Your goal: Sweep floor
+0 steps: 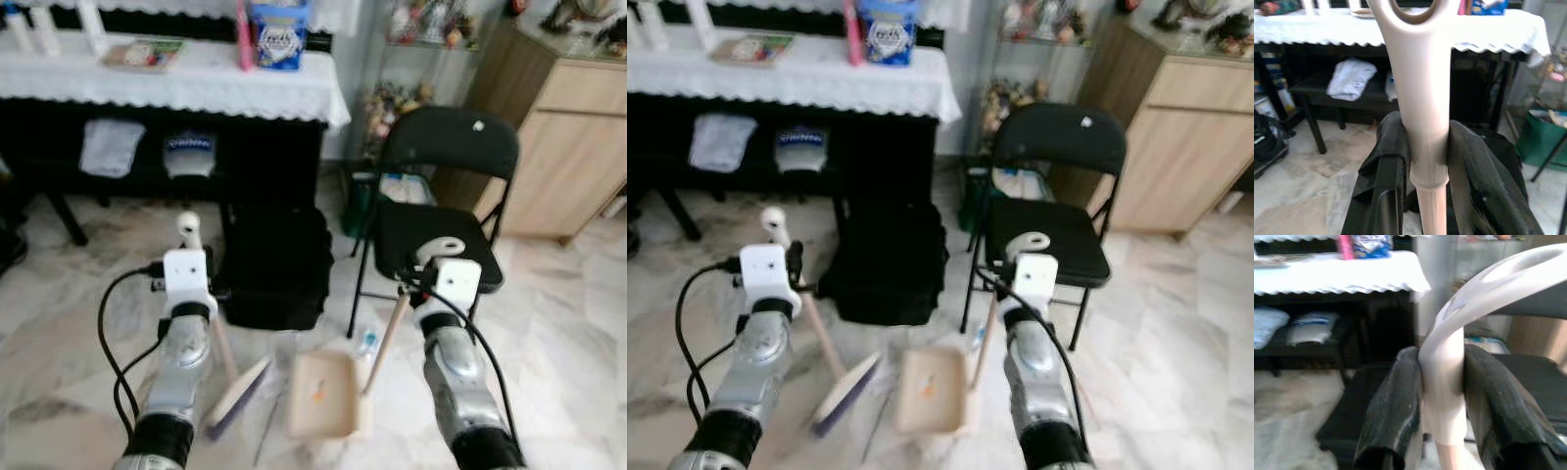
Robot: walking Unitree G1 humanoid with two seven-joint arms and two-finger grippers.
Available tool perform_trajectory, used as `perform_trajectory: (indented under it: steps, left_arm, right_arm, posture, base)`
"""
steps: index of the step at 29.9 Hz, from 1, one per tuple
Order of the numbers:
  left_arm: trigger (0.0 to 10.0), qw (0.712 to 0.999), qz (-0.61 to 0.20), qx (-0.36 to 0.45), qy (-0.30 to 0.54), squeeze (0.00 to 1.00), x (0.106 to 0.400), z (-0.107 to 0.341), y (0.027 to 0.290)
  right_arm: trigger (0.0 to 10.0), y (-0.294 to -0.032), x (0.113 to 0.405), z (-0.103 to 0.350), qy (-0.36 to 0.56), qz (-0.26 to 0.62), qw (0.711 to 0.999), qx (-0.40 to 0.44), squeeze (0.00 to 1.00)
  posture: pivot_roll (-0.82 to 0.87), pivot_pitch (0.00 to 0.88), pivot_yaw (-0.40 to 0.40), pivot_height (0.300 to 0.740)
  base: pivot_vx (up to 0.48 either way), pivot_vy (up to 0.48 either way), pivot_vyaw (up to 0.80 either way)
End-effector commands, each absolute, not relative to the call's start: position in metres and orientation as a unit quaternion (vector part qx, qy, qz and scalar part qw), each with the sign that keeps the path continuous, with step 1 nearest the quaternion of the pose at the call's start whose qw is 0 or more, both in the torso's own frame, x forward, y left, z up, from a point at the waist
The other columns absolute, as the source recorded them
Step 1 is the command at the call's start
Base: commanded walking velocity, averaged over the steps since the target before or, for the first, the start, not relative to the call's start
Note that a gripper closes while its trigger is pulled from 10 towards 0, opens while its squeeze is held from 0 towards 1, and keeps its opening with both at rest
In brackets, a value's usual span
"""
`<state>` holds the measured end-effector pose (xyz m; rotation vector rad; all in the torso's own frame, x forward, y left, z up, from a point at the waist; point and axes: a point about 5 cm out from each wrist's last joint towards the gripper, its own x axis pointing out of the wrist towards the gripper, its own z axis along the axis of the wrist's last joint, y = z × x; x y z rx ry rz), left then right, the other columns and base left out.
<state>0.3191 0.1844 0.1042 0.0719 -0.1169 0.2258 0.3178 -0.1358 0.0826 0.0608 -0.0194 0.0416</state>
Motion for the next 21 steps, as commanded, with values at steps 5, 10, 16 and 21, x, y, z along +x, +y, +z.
perform_trajectory:
  steps: [5, 10, 16, 21]
  left_arm:
    - [10.0, 0.990, 0.097, 0.052, -0.087, 0.00, 0.3222, 0.1154, 0.1775]
    - [10.0, 0.990, 0.091, 0.050, -0.094, 0.00, 0.3221, 0.1168, 0.1751]
    - [10.0, 0.991, 0.084, 0.055, -0.088, 0.00, 0.3224, 0.1155, 0.1741]
    - [10.0, 0.991, 0.081, 0.056, -0.088, 0.00, 0.3218, 0.1148, 0.1731]
  right_arm:
    - [10.0, -0.1436, 0.3219, 0.0965, -0.042, 0.009, 0.998, 0.039, 0.00]
    - [10.0, -0.1445, 0.3219, 0.0965, -0.041, 0.007, 0.998, 0.038, 0.00]
    - [10.0, -0.1439, 0.3220, 0.0965, -0.040, 0.010, 0.999, 0.031, 0.00]
    - [10.0, -0.1436, 0.3214, 0.0960, -0.040, 0.011, 0.999, 0.035, 0.00]
  posture:
    - [0.00, 0.000, -0.033, 0.740]
    - [0.01, 0.000, -0.033, 0.740]
    - [0.00, 0.000, -0.031, 0.740]
    - [0.01, 0.000, -0.032, 0.740]
  base:
    - [0.000, 0.155, 0.00]
    - [0.000, 0.000, 0.00]
    - [0.000, 0.000, 0.00]
    - [0.335, 0.000, 0.00]
